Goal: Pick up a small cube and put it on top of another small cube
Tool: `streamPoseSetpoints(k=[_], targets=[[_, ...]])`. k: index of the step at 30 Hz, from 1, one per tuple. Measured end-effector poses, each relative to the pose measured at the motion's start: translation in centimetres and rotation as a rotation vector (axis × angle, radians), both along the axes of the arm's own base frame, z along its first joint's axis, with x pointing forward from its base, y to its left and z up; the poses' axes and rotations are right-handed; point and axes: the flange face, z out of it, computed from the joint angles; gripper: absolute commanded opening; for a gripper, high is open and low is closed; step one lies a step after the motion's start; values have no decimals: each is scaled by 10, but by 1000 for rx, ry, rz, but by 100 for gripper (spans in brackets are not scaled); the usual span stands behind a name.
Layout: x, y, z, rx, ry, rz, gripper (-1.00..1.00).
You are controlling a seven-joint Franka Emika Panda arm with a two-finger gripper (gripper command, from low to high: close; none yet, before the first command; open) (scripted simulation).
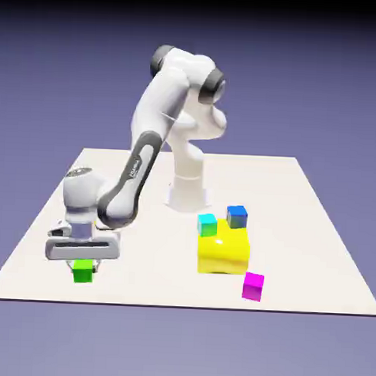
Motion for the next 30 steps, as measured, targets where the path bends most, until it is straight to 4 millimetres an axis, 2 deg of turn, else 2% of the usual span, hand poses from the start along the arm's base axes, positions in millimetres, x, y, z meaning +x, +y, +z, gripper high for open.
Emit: streamPoseSetpoints(k=[4,8,13,17,23,27,29,30], targets=[[10,59,19,60,2,365,-100],[11,117,42,101,-9,739,-100],[1,191,73,124,-31,1224,-100],[-19,238,98,118,-48,1602,-100],[-60,295,133,70,-48,2164,-100],[-93,325,152,12,-15,2533,-100],[-100,329,156,-1,-4,2603,-100],[-100,331,142,0,-6,2604,-100]])
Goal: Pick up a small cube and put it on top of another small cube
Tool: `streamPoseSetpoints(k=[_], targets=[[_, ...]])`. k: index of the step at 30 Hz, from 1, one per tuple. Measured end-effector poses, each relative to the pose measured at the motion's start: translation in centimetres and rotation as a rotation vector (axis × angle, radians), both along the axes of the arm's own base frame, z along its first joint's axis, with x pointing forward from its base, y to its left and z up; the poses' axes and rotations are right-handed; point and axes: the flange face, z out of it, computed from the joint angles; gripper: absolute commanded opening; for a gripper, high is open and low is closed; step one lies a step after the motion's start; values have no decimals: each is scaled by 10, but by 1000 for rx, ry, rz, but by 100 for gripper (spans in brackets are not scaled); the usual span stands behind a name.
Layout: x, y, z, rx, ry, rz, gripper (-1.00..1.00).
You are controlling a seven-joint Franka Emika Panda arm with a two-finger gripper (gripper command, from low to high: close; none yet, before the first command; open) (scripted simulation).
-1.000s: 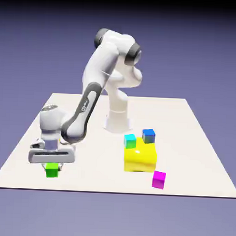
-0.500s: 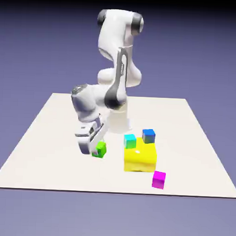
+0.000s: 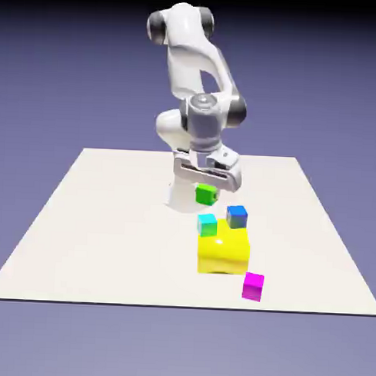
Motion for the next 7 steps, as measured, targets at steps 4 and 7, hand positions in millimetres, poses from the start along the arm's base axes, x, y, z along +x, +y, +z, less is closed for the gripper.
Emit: streamPoseSetpoints(k=[4,7], targets=[[-7,2,-52,0,0,-1,-100],[-8,2,-56,1,-1,-1,100]])
